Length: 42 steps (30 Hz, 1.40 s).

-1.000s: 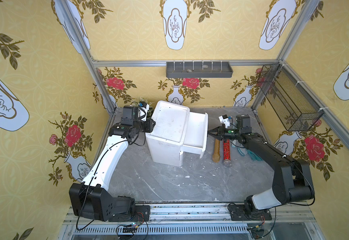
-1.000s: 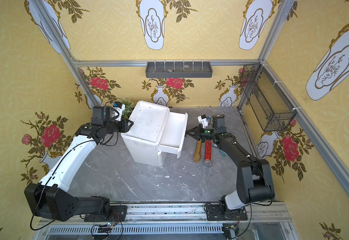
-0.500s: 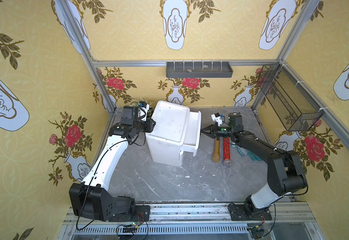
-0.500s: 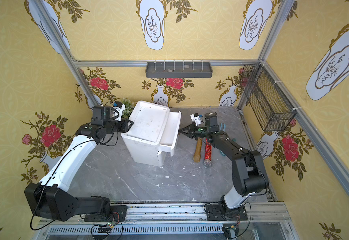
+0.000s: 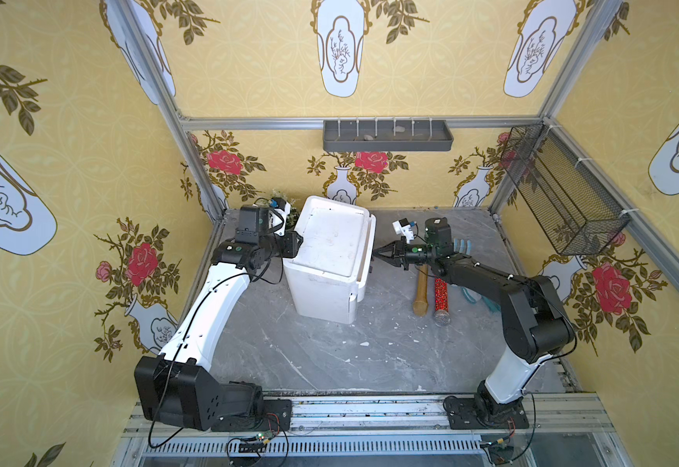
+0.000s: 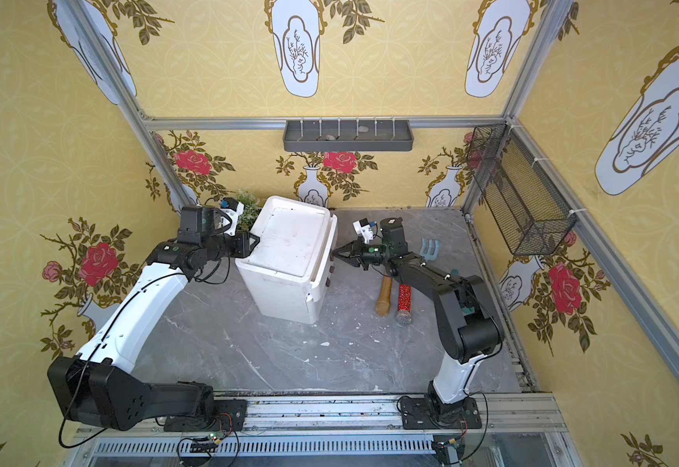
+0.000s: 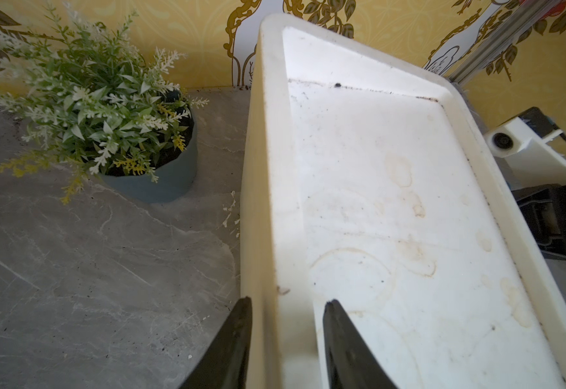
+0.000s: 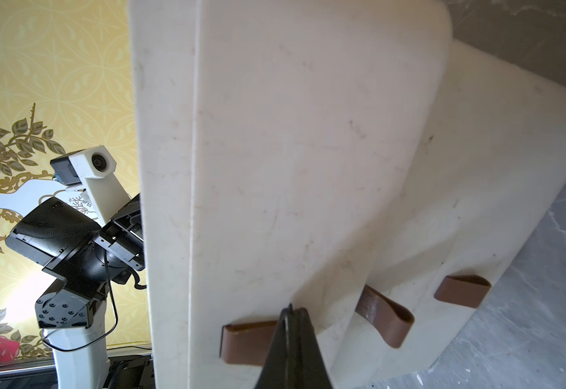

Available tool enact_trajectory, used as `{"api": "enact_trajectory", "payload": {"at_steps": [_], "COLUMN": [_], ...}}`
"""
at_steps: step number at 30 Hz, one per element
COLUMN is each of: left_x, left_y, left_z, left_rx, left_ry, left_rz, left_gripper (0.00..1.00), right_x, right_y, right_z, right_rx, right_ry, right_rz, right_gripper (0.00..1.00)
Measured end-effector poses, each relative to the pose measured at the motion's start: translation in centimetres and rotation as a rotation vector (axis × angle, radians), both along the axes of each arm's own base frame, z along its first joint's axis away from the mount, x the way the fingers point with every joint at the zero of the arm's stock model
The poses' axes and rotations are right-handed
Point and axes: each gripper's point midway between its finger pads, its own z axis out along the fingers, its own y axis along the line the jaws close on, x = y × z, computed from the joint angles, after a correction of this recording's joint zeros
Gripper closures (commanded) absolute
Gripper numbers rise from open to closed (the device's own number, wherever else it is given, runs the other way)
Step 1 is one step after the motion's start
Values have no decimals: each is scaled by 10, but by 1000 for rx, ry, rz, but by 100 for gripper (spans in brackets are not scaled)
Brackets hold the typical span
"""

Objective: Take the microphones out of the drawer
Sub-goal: Close the drawer in the storage box, then open the drawer in the storage box.

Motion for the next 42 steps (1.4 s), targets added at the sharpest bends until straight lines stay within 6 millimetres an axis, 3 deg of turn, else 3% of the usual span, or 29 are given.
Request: {"api": "enact_trajectory", "payload": {"at_steps": [7, 20, 24, 30, 35, 42], "left_x": [0, 0, 0, 0, -1, -1], "left_y": [0, -1, -1, -1, -1, -1], "left_z": [0, 0, 0, 0, 0, 0], "left_rx": [-1, -2, -2, -2, -2, 1], "left_ry": [0, 1, 1, 1, 0, -1], "left_rz": [-1, -3, -4, -3, -5, -4], "left_gripper": [60, 60, 60, 60, 59, 59], "right_x": [4, 11, 9, 8, 0, -16], "right_y": [17, 23, 10, -27, -47, -56], "right_z": [-4, -2, 10, 18, 10, -27], "right_rx": [14, 22, 20, -8, -47, -86], "right_ry": [15, 9, -17, -39, -37, 32], "right_rz": [14, 7, -15, -92, -126, -130], "right_gripper": [100, 100, 83, 55, 44, 43]}}
